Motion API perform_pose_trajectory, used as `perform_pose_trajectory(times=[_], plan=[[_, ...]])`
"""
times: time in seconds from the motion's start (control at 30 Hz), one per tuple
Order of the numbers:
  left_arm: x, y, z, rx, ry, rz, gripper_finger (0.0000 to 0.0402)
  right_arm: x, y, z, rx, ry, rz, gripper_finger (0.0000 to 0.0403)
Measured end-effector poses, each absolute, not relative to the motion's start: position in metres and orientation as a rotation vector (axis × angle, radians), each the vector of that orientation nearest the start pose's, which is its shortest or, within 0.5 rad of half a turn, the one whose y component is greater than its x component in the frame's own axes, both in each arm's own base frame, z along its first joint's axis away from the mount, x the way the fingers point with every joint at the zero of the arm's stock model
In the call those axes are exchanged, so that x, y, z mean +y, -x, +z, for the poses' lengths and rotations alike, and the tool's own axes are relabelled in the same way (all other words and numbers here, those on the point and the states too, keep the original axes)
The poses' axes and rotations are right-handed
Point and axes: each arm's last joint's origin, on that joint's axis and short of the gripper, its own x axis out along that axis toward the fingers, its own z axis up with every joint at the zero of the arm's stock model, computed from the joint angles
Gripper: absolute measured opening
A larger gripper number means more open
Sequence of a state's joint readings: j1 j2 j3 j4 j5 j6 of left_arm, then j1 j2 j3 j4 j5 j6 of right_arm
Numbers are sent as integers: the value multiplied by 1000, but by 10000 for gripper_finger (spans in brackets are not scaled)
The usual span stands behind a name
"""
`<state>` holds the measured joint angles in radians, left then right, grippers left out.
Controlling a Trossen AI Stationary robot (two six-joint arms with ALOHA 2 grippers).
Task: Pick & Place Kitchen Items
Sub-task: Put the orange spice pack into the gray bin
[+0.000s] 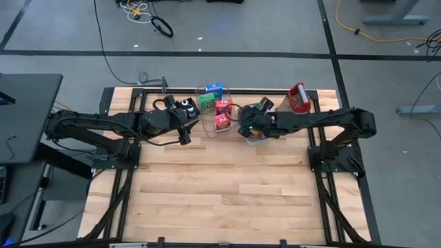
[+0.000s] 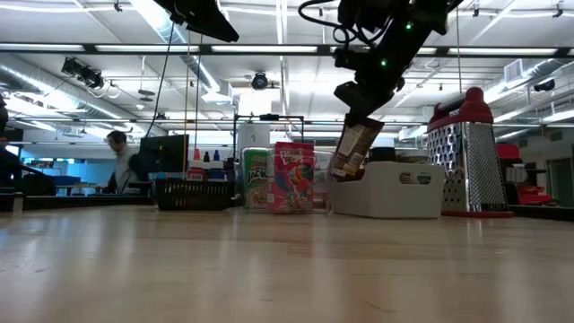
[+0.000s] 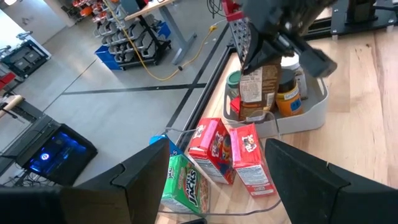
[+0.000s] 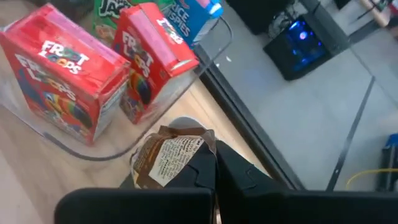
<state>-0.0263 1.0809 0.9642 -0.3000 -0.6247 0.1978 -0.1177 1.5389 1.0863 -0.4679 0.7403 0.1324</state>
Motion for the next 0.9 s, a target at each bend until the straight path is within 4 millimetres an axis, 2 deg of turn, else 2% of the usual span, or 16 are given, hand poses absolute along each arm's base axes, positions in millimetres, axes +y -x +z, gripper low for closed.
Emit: perform_pose_trajectory(times=[0.2, 0.57, 0.77, 0.9], plan=[[11, -230, 331, 457, -324, 549, 270, -61, -316, 234, 868, 250, -843, 2], [11, -230, 331, 454, -324, 557, 270, -84, -308, 230, 1002, 430, -937, 2], [11, -230, 331, 454, -324, 558, 270, -83, -311, 228, 1037, 412, -742, 2], [11, -230, 331, 451, -316, 561, 270, -83, -311, 228, 1043, 446, -737, 5]])
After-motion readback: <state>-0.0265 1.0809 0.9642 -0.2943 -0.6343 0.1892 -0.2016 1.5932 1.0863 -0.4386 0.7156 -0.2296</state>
